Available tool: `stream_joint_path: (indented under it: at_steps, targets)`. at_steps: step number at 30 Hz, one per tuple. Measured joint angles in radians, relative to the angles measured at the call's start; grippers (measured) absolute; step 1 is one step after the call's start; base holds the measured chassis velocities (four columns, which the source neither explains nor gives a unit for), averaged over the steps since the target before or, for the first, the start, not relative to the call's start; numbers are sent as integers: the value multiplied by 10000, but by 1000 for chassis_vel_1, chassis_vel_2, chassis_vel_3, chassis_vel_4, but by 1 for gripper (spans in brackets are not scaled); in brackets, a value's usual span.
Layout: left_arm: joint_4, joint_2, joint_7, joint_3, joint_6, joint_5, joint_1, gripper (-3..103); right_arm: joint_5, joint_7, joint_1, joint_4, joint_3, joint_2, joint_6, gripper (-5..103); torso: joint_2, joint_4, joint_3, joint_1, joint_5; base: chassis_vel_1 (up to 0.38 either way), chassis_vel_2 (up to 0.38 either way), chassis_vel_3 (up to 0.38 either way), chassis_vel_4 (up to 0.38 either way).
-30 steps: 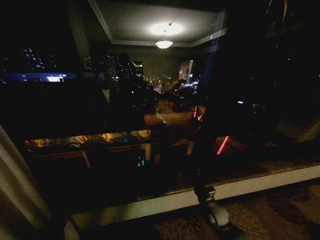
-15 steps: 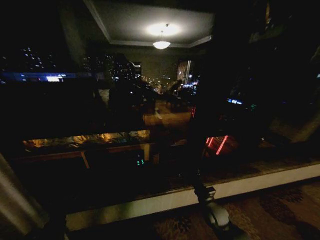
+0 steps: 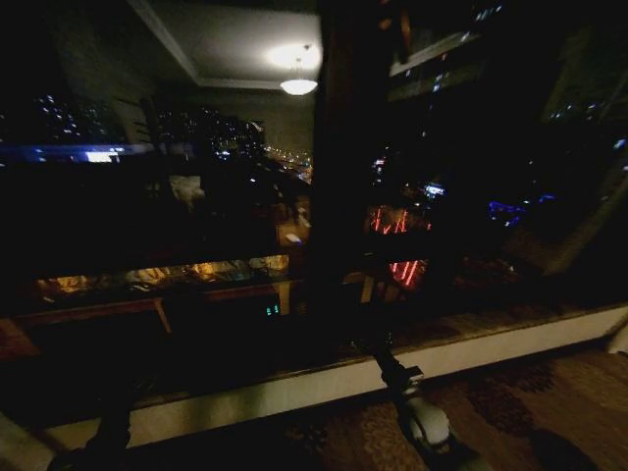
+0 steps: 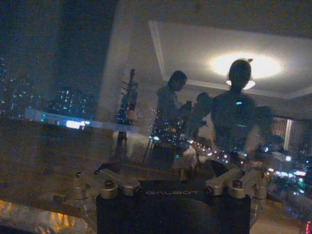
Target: Open the curtains by pulling them apart, changing their state from closed to fully open.
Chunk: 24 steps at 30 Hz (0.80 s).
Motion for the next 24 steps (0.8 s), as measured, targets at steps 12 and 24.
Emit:
stream_joint_path:
  at_steps: [12, 24]
  targets:
    - [0, 1, 0, -2, -1, 0, 0, 100, 0, 0, 0, 0, 0, 0, 0, 100, 0, -2, 0, -1, 1, -347, -347, 347, 345]
    - [0, 1, 0, -2, -1, -1, 0, 100, 0, 0, 0, -1, 0, 0, 0, 100, 0, -2, 0, 0, -4, -356, -356, 366, 358]
